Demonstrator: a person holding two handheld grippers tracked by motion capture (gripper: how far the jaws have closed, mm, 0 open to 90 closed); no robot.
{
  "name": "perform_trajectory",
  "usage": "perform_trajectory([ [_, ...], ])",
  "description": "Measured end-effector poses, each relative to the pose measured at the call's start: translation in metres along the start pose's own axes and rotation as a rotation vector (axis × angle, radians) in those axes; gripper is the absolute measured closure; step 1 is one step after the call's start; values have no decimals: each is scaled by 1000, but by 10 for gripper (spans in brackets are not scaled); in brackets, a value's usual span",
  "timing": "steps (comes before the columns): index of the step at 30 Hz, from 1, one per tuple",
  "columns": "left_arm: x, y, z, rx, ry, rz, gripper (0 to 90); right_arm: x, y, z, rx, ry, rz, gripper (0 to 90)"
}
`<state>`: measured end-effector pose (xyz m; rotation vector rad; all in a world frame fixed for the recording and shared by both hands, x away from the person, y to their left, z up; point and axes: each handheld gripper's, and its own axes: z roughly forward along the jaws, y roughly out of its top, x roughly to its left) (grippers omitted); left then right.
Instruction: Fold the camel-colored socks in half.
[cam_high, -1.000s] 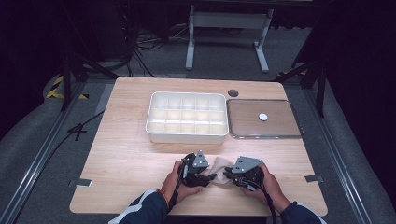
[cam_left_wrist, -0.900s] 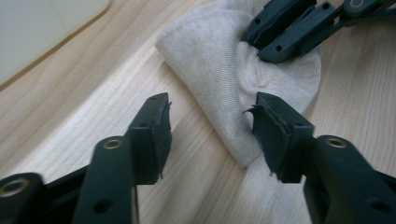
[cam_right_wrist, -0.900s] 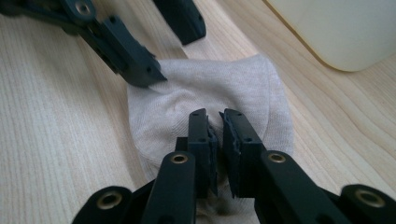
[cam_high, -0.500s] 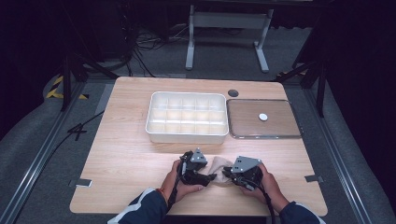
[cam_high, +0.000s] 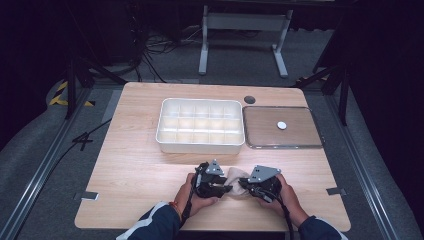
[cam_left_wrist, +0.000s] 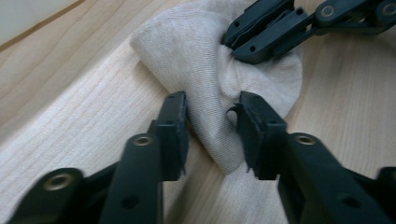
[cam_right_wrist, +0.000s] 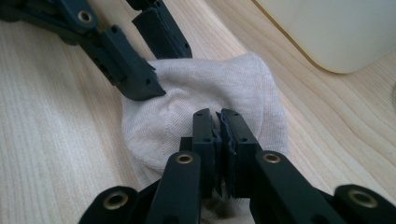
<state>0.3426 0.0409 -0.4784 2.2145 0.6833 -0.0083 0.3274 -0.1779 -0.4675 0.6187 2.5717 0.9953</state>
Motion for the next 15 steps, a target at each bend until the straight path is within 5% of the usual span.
perform_trajectory([
  [4,2,0,-1,-17,-14,-15,795,2,4,1,22,-14,-30,855],
  [15,-1,5,-14,-121,4,-7,807,6,20,10,80,-15,-71,876],
])
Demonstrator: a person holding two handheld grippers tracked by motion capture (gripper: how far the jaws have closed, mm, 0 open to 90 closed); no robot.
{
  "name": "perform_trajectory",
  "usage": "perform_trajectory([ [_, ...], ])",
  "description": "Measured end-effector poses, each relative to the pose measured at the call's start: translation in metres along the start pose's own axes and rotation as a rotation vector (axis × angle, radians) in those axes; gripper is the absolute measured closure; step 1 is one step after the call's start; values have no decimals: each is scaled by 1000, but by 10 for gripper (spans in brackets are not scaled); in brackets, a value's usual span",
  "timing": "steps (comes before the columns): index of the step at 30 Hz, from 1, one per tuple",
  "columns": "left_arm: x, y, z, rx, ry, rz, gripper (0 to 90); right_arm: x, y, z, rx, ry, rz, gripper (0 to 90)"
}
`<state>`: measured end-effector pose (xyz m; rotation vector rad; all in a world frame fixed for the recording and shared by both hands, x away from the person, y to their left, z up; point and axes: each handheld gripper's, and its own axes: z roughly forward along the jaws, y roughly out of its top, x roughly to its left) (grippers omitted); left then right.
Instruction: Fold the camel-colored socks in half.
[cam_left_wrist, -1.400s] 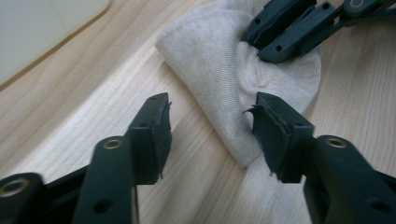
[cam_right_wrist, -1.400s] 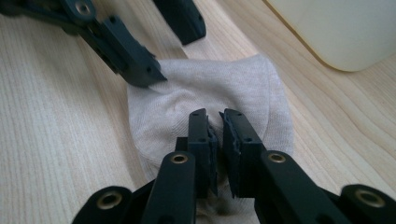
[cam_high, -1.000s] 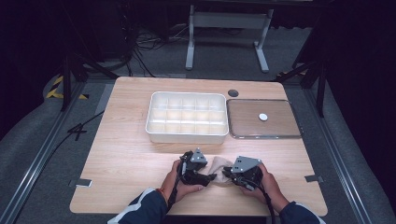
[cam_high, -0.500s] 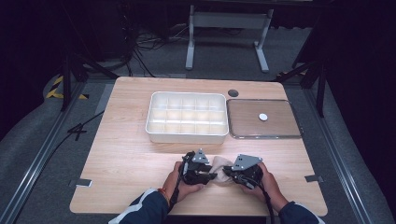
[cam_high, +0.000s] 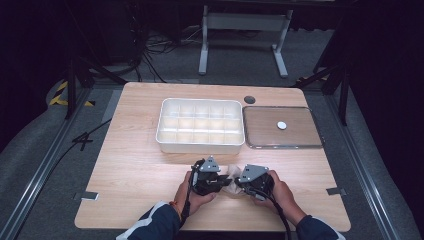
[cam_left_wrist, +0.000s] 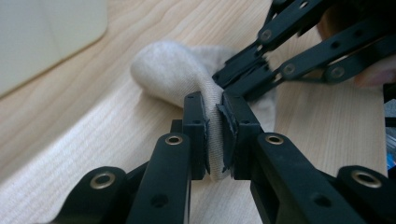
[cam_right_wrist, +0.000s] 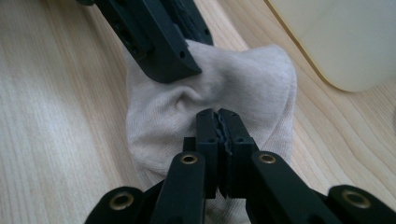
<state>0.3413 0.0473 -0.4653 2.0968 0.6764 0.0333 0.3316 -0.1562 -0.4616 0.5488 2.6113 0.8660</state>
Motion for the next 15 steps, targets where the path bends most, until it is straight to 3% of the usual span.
perform_trajectory([
  [2,-1,1,0,-14,2,2,806,0,3,2,-3,0,-4,876],
  [6,-3,2,-1,5,22,31,807,2,5,6,-16,-14,2,855],
  [8,-3,2,-2,16,31,40,809,-2,2,4,-46,-17,25,744],
  [9,-3,2,-2,23,40,46,810,-5,-1,1,-72,8,44,716],
  [10,-2,3,-3,27,45,50,810,-7,-3,-3,-95,28,69,736],
  [13,-2,4,-3,34,54,50,810,-12,-7,-16,-135,19,90,807],
  [15,-3,5,-3,39,71,61,809,-12,-9,-16,-96,37,82,851],
])
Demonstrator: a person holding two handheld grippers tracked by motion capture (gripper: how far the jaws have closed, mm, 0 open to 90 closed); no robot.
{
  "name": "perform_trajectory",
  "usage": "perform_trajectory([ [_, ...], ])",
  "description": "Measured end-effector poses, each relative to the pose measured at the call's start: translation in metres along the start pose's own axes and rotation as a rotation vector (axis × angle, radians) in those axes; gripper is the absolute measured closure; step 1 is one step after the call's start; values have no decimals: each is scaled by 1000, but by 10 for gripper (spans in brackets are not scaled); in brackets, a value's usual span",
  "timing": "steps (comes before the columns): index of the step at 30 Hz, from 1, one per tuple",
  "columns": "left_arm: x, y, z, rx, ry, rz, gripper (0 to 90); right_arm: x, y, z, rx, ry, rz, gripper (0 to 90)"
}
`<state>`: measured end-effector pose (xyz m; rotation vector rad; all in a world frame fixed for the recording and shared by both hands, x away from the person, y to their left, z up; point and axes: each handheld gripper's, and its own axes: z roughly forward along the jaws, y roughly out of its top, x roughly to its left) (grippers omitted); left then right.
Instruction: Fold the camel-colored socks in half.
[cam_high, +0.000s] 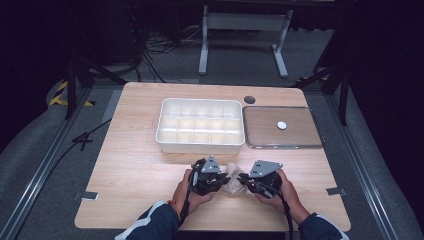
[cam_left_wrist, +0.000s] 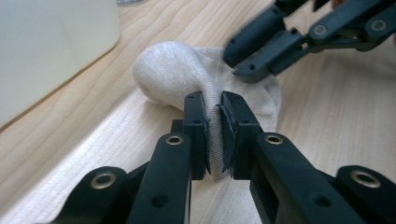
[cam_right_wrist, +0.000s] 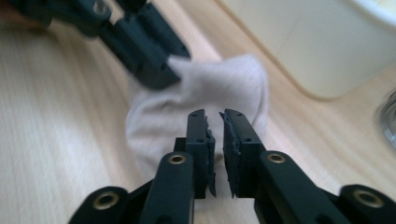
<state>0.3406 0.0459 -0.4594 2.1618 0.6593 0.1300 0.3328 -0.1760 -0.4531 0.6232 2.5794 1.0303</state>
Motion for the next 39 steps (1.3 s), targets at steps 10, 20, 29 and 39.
perform_trajectory([
  [10,-14,7,5,-21,15,47,796,9,-2,18,17,1,-21,892],
  [20,-12,7,2,6,42,83,811,-11,-16,-9,-8,22,27,863],
  [29,-32,11,9,21,97,209,784,-4,-17,5,49,30,15,885],
  [39,-31,6,20,26,55,191,779,-11,-14,-5,-16,29,58,765],
])
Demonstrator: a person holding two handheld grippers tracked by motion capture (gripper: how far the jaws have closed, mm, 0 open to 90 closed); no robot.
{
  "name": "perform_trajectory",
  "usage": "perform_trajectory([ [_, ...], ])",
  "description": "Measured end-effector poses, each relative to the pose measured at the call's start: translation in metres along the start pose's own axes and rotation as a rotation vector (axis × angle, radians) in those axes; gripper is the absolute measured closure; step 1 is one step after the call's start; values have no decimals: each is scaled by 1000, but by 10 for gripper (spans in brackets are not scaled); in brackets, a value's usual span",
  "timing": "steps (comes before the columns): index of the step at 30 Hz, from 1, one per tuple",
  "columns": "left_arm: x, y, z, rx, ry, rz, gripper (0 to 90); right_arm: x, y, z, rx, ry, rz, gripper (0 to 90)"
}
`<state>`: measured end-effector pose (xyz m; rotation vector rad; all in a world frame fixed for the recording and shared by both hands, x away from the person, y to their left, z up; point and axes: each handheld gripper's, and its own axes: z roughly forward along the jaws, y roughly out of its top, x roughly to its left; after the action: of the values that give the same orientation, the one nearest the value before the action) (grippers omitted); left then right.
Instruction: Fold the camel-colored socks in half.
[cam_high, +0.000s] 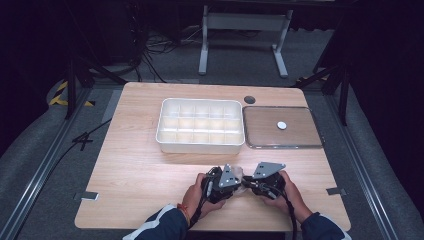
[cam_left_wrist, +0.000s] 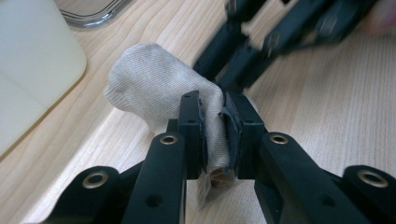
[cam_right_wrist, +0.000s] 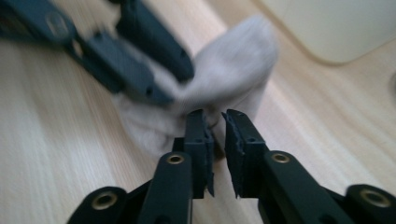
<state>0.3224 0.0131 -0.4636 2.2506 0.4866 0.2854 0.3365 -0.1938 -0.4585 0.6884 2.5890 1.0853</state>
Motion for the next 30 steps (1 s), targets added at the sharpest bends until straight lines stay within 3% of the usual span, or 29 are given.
perform_trajectory([
  [5,-2,0,0,12,9,14,779,-11,10,-10,-132,-20,89,676],
  [8,-3,0,1,13,13,7,777,-11,19,-4,-163,-13,110,614],
  [11,-4,0,1,14,19,25,775,-10,23,2,-136,-15,103,603],
  [13,-3,0,1,16,18,26,773,-13,21,7,-113,-1,129,603],
  [16,-4,1,1,25,23,34,767,-17,17,11,-85,24,152,674],
  [20,-5,1,1,24,23,37,741,-17,13,11,-61,26,126,829],
  [25,-5,-1,-3,30,23,-5,589,-16,2,8,-45,21,94,850],
  [27,-8,-3,-5,37,29,6,557,-16,-3,6,-46,12,84,850],
  [30,-17,-5,-8,54,44,49,584,-11,-8,3,-47,-5,60,850],
])
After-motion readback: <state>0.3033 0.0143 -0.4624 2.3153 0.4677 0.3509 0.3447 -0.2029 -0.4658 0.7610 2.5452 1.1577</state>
